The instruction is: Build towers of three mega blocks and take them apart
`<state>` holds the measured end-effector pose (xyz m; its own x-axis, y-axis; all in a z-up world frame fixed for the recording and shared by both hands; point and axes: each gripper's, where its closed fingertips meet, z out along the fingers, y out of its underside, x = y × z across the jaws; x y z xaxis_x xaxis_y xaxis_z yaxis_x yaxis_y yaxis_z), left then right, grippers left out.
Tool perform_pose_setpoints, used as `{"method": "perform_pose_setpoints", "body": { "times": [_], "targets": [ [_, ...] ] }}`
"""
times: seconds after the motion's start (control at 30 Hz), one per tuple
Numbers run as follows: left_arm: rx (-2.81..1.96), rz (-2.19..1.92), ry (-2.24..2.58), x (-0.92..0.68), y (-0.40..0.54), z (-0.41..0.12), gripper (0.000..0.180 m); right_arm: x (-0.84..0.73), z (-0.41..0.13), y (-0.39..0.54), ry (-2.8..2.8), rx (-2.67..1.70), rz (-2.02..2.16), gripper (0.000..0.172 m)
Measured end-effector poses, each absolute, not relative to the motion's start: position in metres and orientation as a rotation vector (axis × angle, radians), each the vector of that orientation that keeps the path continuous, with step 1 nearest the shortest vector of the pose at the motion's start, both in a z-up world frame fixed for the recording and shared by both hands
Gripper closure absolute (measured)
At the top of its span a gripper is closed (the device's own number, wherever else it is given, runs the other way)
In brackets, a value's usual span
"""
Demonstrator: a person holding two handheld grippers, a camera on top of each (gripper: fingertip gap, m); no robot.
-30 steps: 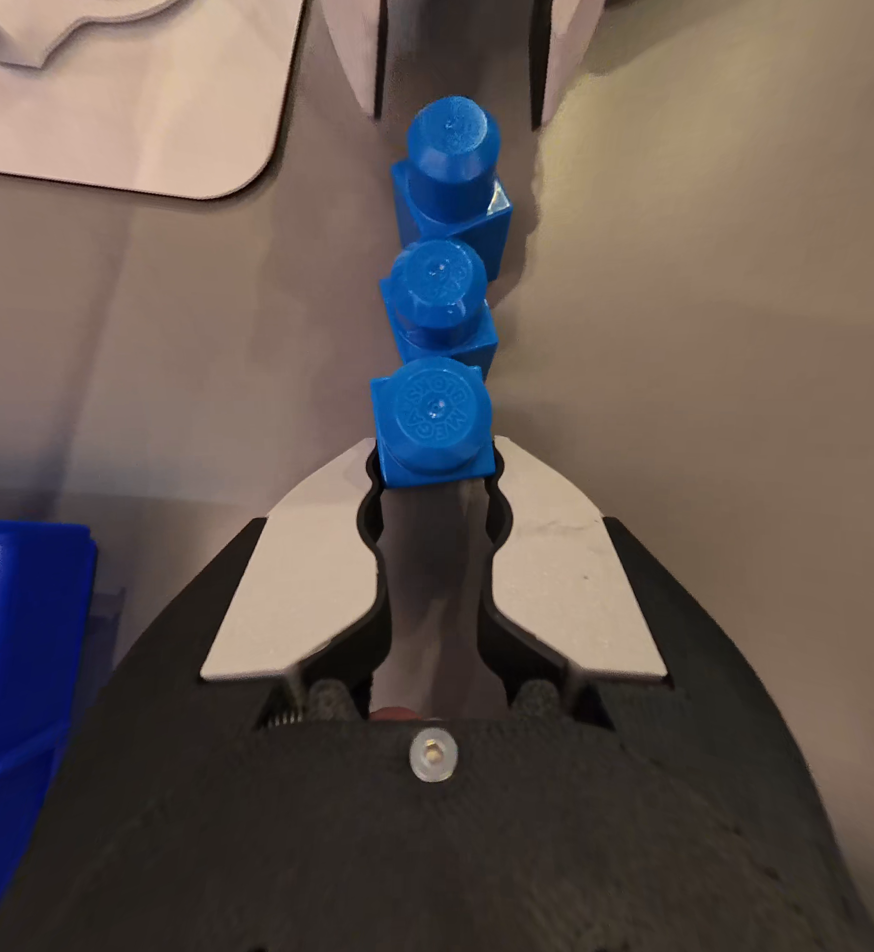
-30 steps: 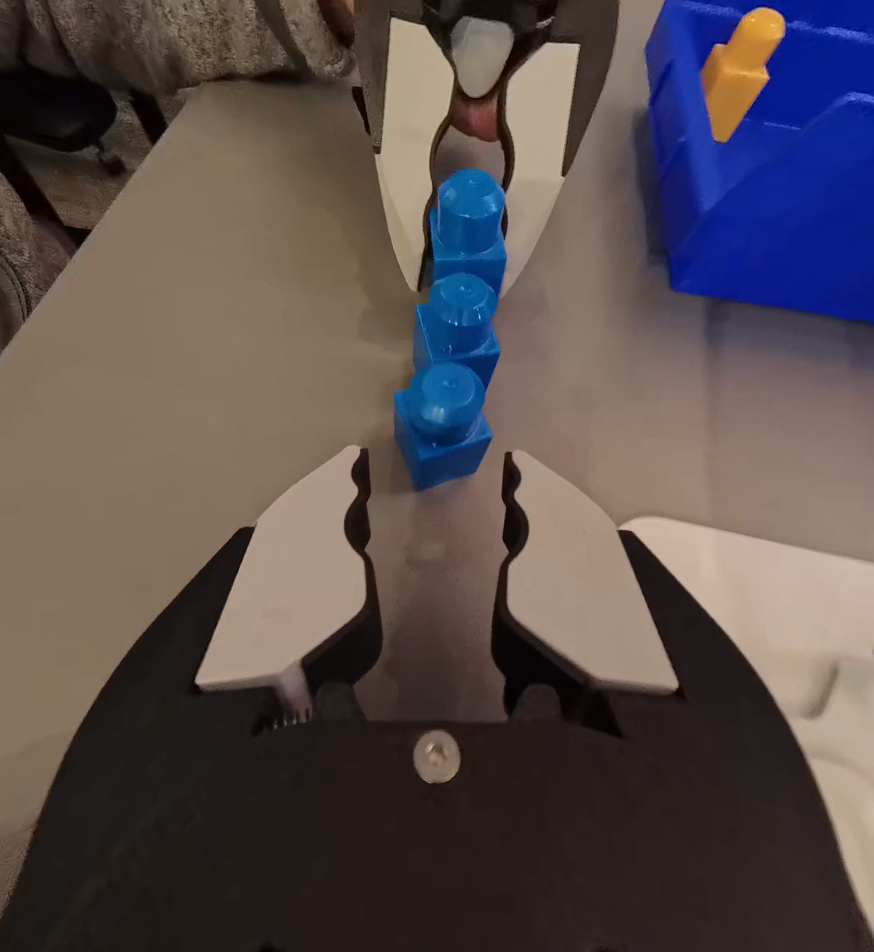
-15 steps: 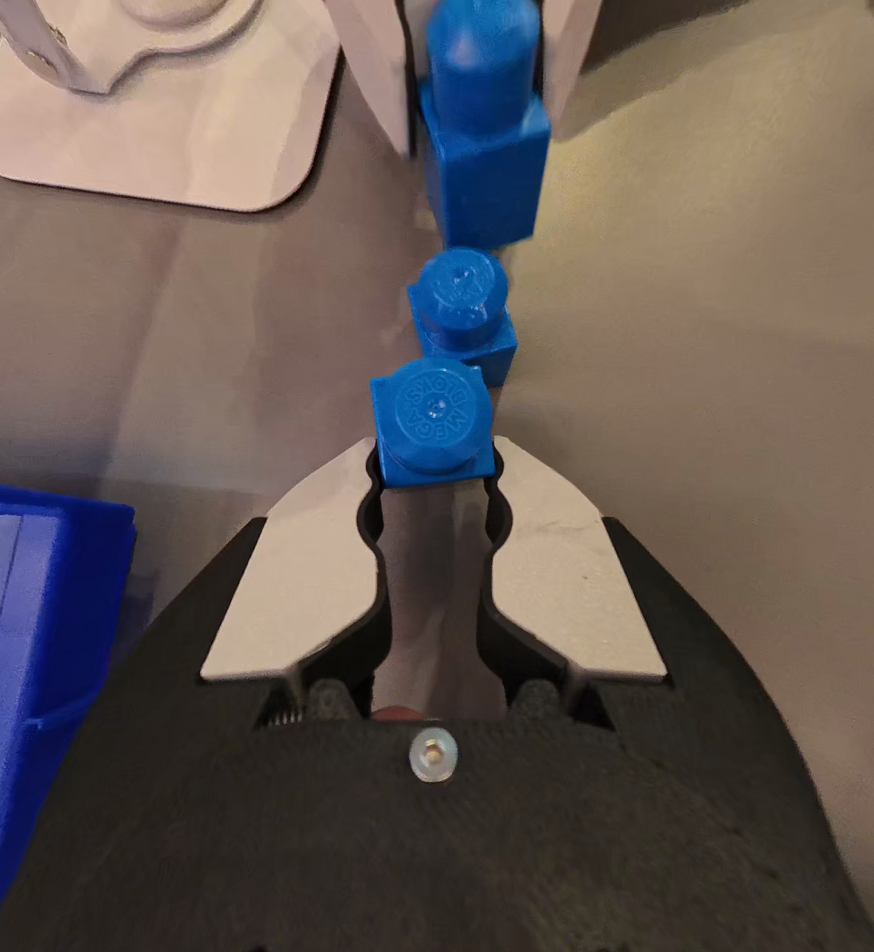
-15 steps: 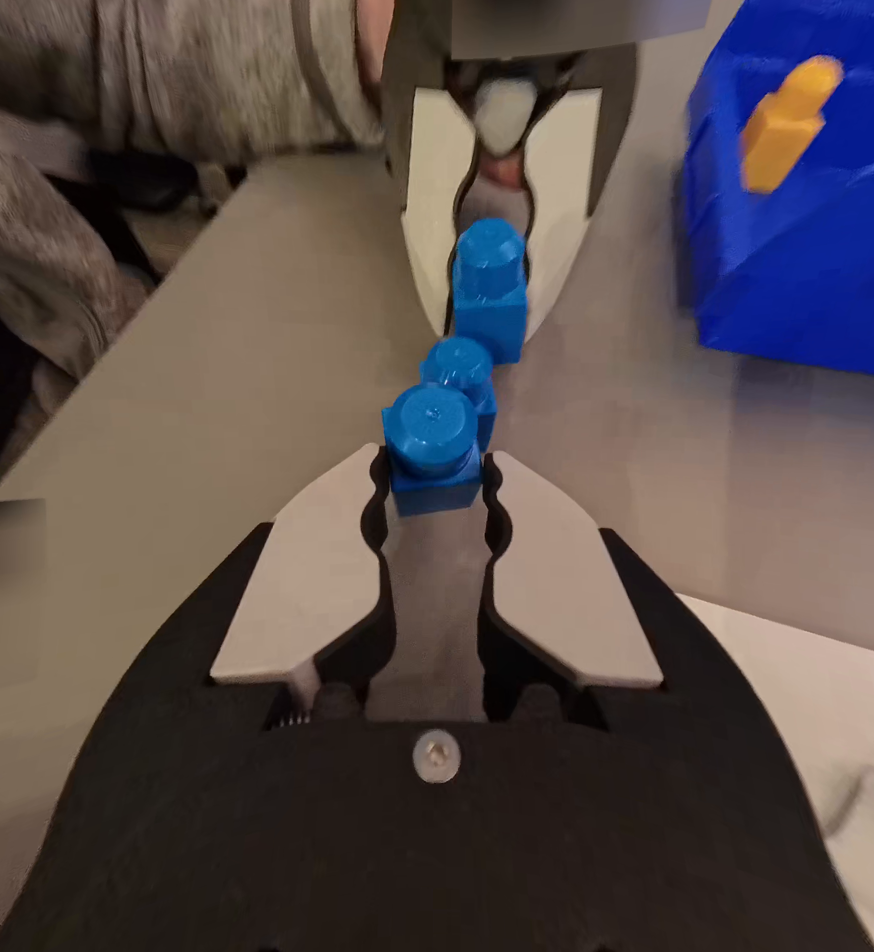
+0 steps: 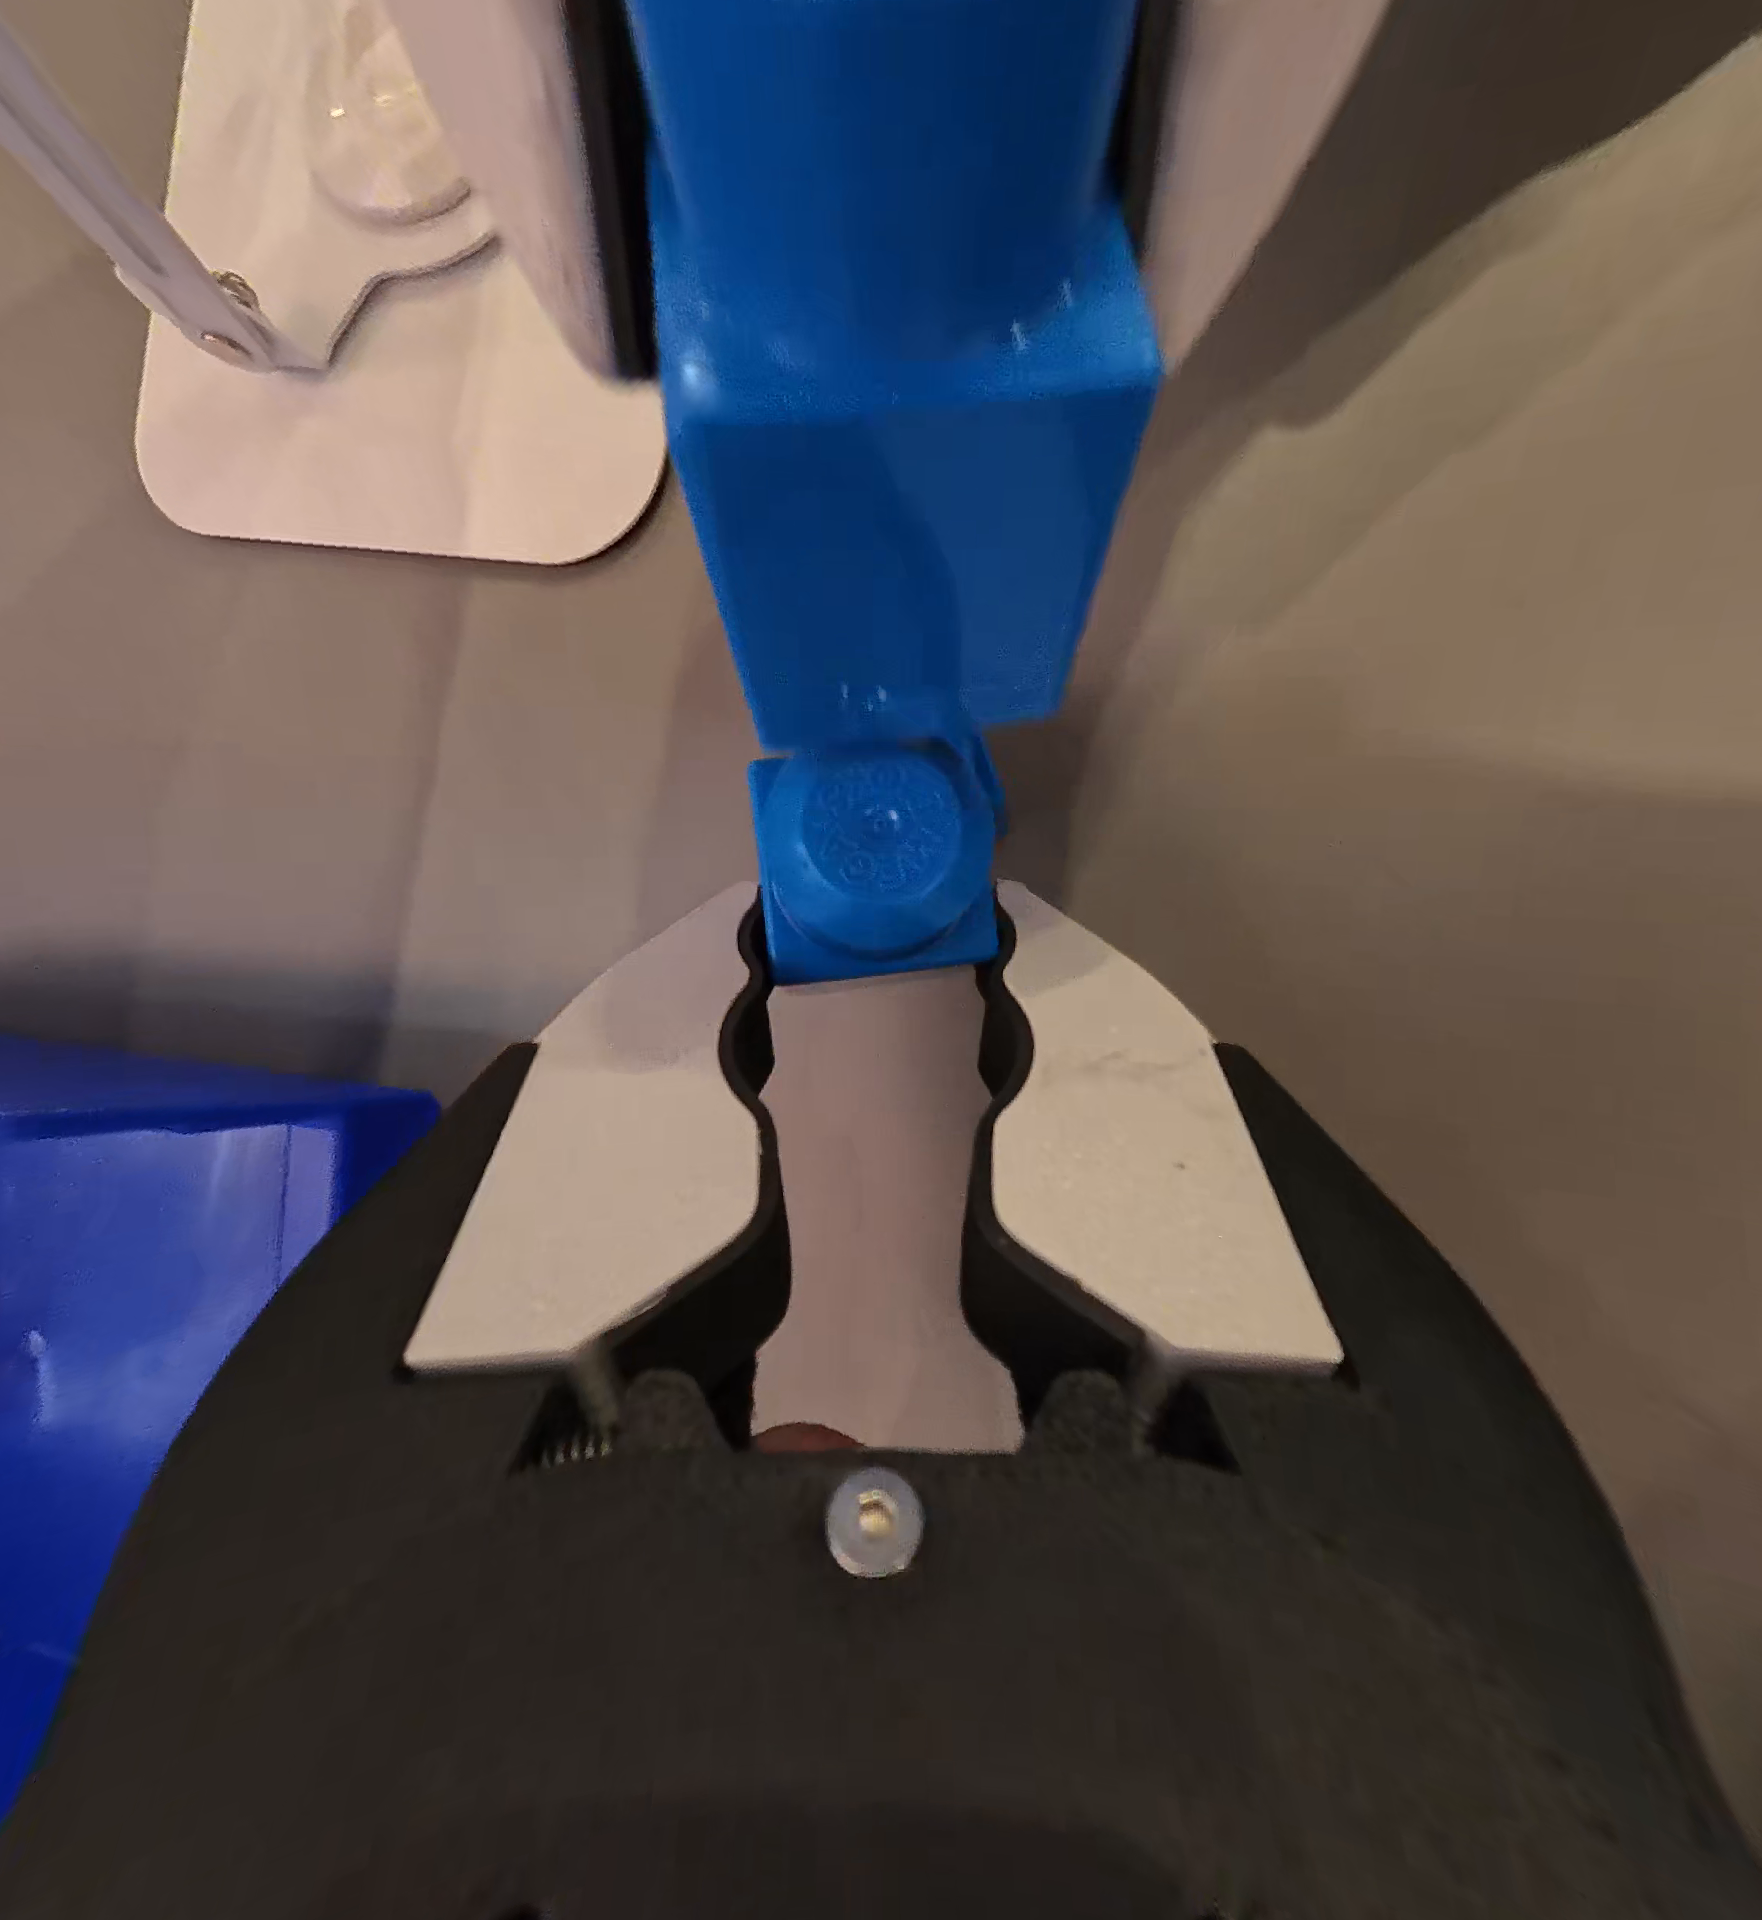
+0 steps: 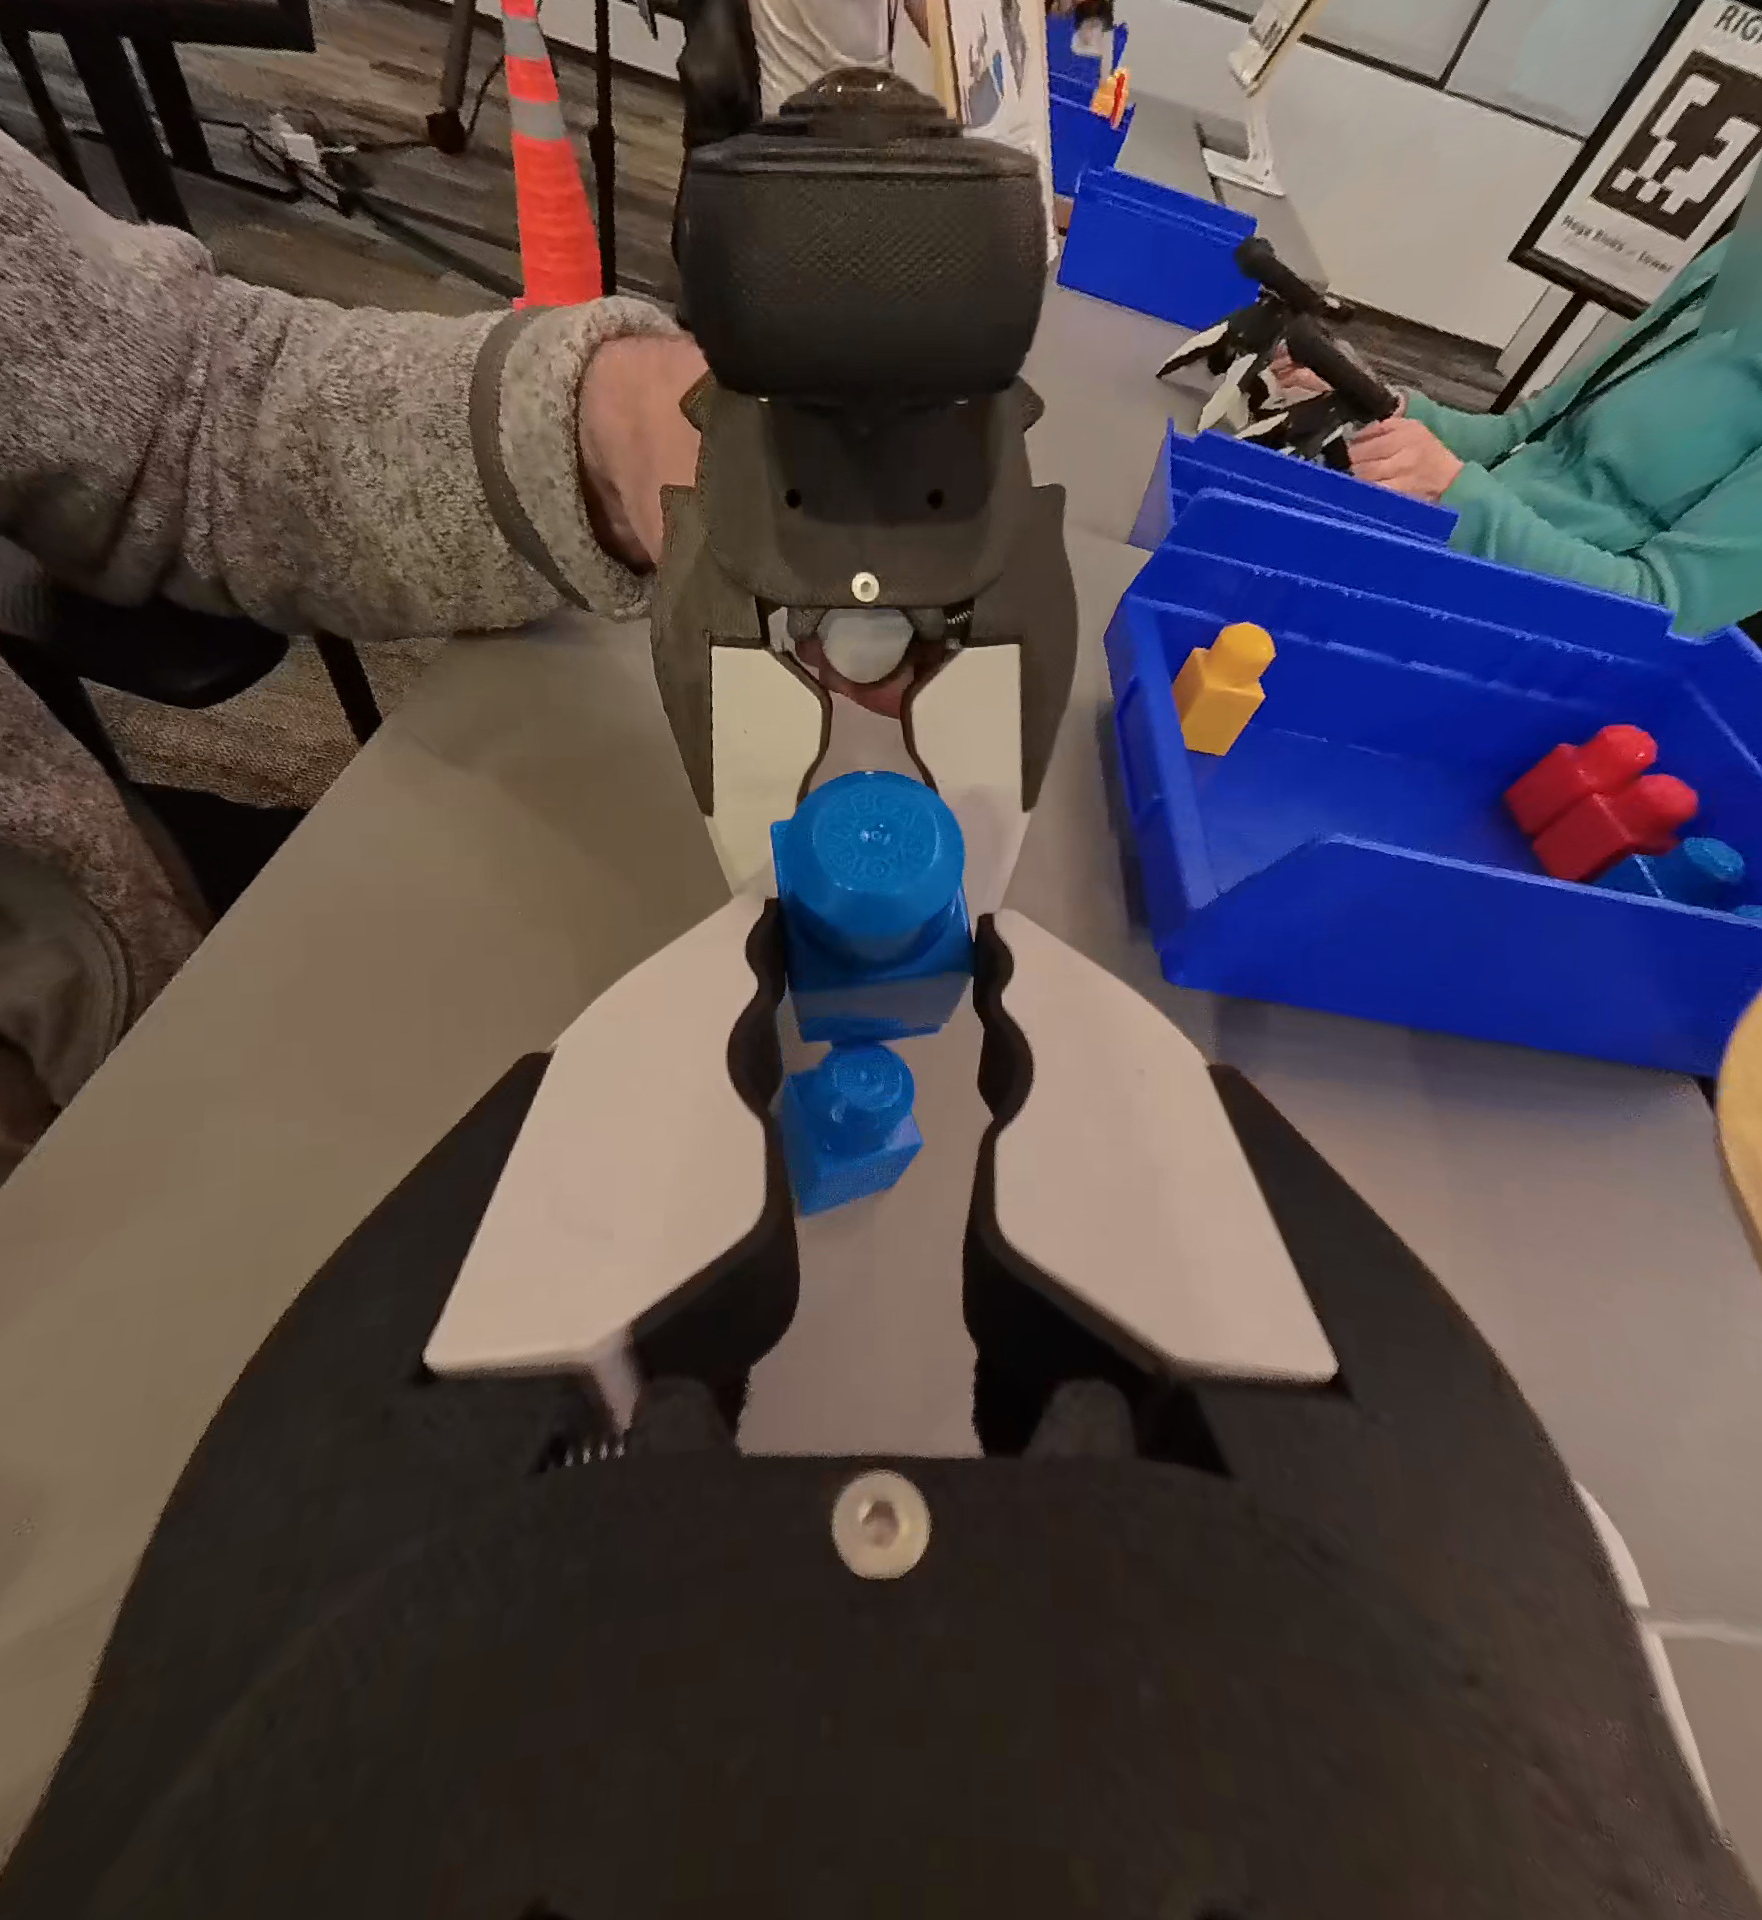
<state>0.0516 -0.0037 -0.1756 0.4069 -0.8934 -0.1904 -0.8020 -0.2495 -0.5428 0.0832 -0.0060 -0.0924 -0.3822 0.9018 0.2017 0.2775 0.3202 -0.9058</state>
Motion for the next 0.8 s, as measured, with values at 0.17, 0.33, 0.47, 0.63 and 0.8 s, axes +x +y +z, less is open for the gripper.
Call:
{"method": "perform_pose_setpoints", "body": {
  "times": [0.17, 0.33, 0.47, 0.63, 0.8],
  "targets": [
    [-2.096, -0.168, 1.460, 0.059, -0.003, -0.170, 0.144, 0.079, -0.091, -0.011, -1.830, -1.016, 1.036, 0.136],
    [-2.082, -0.155, 1.463, 0.067, -0.003, -0.161, 0.144, 0.079, -0.089, -0.017, -1.855, -0.981, 1.005, 0.136],
    [-2.079, -0.091, 1.483, 0.069, -0.005, -0.155, 0.144, 0.082, -0.088, -0.019, -1.874, -0.954, 0.982, 0.136],
    [-2.085, -0.034, 1.486, 0.069, -0.005, -0.150, 0.144, 0.085, -0.085, -0.020, -1.889, -0.932, 0.933, 0.136],
    [-2.096, 0.024, 1.473, 0.068, -0.004, -0.148, 0.144, 0.086, -0.089, -0.018, -1.912, -0.941, 0.888, 0.136]
  ]
}}
